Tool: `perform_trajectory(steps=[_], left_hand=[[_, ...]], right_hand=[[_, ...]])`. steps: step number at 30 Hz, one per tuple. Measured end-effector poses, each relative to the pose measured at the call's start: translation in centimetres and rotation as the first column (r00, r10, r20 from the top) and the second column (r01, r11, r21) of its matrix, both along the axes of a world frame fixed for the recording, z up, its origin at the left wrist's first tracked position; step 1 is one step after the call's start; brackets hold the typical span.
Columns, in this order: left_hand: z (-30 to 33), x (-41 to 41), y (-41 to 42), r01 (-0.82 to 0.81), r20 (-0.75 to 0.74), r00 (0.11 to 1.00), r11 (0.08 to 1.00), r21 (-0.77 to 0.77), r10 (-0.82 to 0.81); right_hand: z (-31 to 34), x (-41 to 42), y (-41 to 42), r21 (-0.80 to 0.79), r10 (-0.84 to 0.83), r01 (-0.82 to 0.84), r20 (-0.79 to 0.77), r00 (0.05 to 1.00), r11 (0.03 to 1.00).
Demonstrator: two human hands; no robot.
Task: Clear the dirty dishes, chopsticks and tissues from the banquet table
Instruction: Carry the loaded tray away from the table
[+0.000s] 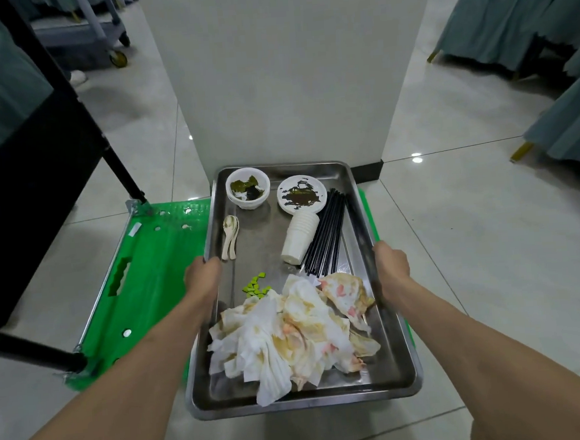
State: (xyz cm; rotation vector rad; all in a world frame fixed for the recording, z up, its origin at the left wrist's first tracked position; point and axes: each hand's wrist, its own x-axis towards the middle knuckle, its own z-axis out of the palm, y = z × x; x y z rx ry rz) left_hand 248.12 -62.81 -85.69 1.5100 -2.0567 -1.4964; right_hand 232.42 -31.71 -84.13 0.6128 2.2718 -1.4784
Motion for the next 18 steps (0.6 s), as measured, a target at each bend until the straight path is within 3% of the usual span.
perform_trajectory(steps=[8, 18], left_hand=[[-1.8, 0.1, 0.5, 0.033, 0.102, 0.994, 0.999, -0.024, -0.030], [-1.7, -0.4, 0.9, 0.016, 0.118, 0.993, 0.999, -0.035, -0.012]], right_hand=[[-0.8, -0.5, 0.1, 0.037, 0.030, -0.029, -0.014, 0.999, 0.999], [-1.5, -0.5, 0.0, 0.049, 0.073, -0.070, -0.069, 0.995, 0.996]])
